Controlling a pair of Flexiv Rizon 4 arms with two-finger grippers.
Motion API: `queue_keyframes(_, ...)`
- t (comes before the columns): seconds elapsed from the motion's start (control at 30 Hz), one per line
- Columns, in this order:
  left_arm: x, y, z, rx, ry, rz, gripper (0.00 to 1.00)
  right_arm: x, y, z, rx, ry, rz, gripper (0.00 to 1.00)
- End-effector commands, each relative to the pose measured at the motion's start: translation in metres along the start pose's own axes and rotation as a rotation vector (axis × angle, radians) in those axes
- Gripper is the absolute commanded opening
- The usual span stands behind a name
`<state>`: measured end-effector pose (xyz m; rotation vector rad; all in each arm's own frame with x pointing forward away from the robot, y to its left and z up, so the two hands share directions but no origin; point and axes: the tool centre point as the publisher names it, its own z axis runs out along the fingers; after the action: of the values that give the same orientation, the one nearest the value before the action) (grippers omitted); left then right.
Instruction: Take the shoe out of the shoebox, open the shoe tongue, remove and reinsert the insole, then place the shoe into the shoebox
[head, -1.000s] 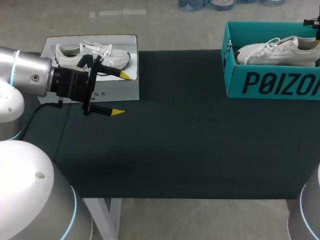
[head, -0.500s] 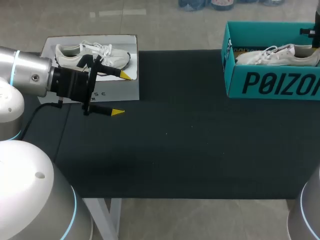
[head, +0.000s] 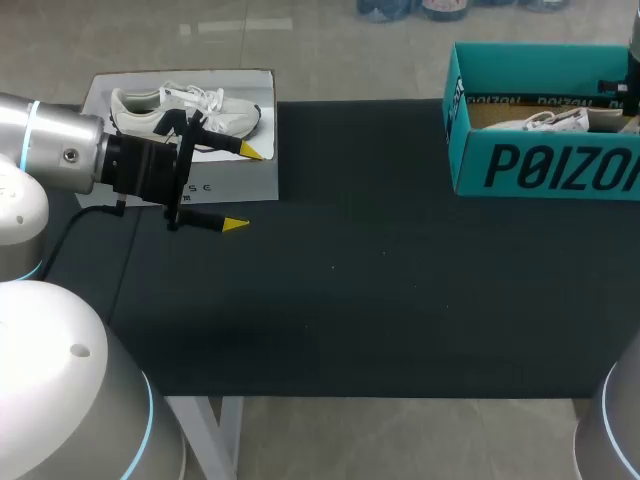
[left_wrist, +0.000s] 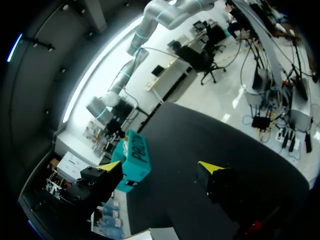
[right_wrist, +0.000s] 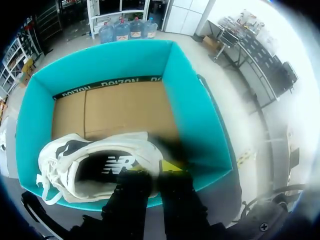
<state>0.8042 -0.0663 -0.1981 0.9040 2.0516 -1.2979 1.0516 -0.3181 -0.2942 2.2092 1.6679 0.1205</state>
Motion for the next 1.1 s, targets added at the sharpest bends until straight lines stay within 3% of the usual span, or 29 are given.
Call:
queue_keyframes(0.03,0.0,0.0,0.0,-0.002,0.004,0.0,1.0,-0.001,-0.003,0.008,-0.002,0.011,0.005,0.0)
queue_keyframes(0.6,0.0,0.0,0.0,-0.002,0.004,0.0,1.0,-0.001,-0.007,0.044,-0.013,0.033,0.032,0.0)
queue_keyframes(1.03,0.0,0.0,0.0,-0.002,0.004,0.0,1.0,0.0,-0.008,0.044,-0.03,0.042,0.055,0.0)
queue_keyframes(1.1,0.0,0.0,0.0,-0.002,0.004,0.0,1.0,-0.001,-0.007,0.04,-0.03,0.047,0.064,0.27)
